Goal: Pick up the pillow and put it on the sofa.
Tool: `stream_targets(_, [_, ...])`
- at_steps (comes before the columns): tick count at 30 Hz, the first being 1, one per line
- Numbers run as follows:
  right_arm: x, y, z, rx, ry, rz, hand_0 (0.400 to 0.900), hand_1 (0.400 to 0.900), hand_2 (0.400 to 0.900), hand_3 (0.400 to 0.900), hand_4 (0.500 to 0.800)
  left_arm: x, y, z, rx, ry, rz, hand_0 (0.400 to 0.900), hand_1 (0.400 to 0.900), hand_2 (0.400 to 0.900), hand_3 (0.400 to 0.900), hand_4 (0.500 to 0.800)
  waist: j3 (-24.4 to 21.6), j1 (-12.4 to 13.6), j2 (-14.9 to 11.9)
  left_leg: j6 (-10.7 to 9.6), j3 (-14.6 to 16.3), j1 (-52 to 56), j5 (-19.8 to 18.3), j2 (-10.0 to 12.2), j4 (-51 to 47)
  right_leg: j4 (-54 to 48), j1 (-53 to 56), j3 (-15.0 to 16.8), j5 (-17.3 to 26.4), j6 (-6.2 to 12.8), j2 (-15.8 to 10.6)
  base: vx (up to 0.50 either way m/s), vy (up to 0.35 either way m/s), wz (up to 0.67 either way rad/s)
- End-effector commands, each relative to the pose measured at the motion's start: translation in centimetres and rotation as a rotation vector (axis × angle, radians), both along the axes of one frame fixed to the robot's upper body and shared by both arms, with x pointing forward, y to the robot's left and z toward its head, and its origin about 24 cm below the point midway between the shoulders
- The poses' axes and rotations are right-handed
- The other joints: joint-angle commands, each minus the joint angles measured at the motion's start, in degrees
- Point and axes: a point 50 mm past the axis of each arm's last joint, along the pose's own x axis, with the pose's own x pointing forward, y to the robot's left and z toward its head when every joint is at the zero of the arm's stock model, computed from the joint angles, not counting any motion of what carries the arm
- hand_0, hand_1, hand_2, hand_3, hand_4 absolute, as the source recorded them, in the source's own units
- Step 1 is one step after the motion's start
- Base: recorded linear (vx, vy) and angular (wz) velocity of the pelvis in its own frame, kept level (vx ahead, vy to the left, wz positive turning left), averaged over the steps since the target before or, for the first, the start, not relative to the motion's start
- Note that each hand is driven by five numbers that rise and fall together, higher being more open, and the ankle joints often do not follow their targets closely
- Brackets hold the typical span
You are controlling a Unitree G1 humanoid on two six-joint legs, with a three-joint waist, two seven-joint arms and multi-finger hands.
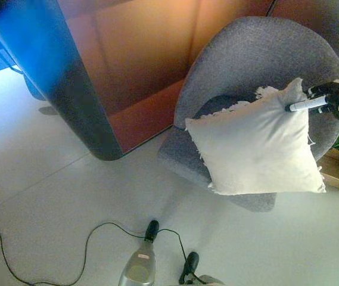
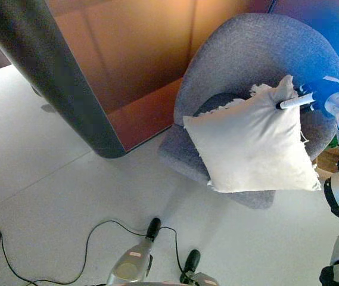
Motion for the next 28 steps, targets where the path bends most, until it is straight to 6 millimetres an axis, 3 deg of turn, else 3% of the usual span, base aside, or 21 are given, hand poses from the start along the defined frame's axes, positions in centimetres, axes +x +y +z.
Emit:
stream_targets(1, [-2.0,-0.6,10.1,-0.147,-0.283,-0.044,0.900,0.900,0.900,0.900,0.800,-2.1,1.5,0.4,0.032,0.071,-0.009,0.900,0.900,0.900,0.900,0.800,-0.79,0.58,-2.21,-1.51,3.98,4.99,-8.62,1.52,-0.40,-0.10,-2.87,1.66,3.62,3.03,-2.32,-0.05,0.018,-0.05])
stream_targets(12, [-3.2,-2.2,10.1,-0.169,-0.249,-0.091,0.900,0.900,0.900,0.900,0.800,-2.1,1.3,0.4,-0.012,0.058,-0.012,0.900,0.900,0.900,0.900,0.800,-0.77,-0.14,-1.32,-1.58,4.42,4.46,-8.59,1.50,-0.40,-0.10,-3.70,2.15,3.64,3.07,-2.66,-0.02,0.005,-0.02])
stream_targets(17, [-3.7,-3.1,9.1,-0.142,-0.255,-0.083,0.900,0.900,0.900,0.900,0.800,-2.2,1.3,0.4,-0.006,0.049,-0.015,0.900,0.900,0.900,0.900,0.800,-1.50,-0.85,-1.21,-1.70,4.86,4.76,-8.69,1.55,-0.40,-0.10,-3.57,2.60,3.45,3.08,-2.53,0.00,0.004,-0.02])
stream_targets(22, [-3.8,-4.0,5.3,-0.025,-0.274,-0.035,0.900,0.900,0.900,0.900,0.800,-2.4,1.0,0.3,-0.017,0.040,-0.006,0.900,0.900,0.900,0.900,0.800,-2.71,-2.21,-0.92,-1.72,5.58,5.74,-8.97,1.55,-0.40,-0.10,-2.98,3.30,3.30,3.22,-2.38,0.01,-0.003,-0.07])
stream_targets(24, [-3.8,-4.2,2.7,0.052,-0.274,-0.010,0.900,0.900,0.900,0.900,0.800,-2.4,0.7,0.2,-0.020,0.042,0.000,0.900,0.900,0.900,0.900,0.800,-3.19,-2.99,-0.67,-1.69,6.03,6.23,-9.23,1.58,-0.40,-0.10,-2.70,3.59,3.15,3.21,-2.40,0.00,0.005,-0.13])
stream_targets(28, [-4.5,-4.3,-4.8,0.165,-0.245,0.009,0.900,0.900,0.900,0.900,0.800,-2.7,0.2,-0.2,-0.006,0.052,0.033,0.900,0.900,0.900,0.900,0.800,-4.19,-5.04,0.32,-1.45,6.90,7.68,-9.70,1.47,-0.40,-0.10,-1.80,4.51,3.00,3.17,-2.32,-0.01,0.010,-0.16])
